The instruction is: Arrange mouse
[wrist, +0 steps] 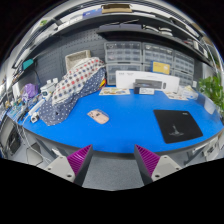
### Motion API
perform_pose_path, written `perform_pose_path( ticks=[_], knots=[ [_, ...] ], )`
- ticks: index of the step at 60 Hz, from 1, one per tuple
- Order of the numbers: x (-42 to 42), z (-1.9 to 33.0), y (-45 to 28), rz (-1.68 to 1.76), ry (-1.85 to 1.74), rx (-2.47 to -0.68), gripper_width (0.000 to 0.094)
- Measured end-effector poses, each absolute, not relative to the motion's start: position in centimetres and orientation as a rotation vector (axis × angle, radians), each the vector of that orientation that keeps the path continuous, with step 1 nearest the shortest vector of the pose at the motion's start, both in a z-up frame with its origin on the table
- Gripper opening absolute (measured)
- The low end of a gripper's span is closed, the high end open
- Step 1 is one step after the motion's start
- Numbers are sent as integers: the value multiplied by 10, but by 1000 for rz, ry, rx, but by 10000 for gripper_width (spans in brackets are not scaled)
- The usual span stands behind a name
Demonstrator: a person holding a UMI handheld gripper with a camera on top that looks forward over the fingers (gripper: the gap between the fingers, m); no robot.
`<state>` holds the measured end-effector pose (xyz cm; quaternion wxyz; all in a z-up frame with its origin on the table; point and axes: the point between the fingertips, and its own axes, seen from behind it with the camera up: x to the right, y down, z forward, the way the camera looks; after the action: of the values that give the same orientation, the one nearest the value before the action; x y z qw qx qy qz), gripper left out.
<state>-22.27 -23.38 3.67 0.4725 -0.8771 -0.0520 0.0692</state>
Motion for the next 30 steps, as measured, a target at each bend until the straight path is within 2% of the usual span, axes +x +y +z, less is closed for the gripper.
perform_pose_path(
  ticks=[20, 30],
  knots=[
    [-290, -8, -109, 132, -162, -2242, 832],
    [-297, -11, -56, 98, -121, -2252, 825]
  ],
)
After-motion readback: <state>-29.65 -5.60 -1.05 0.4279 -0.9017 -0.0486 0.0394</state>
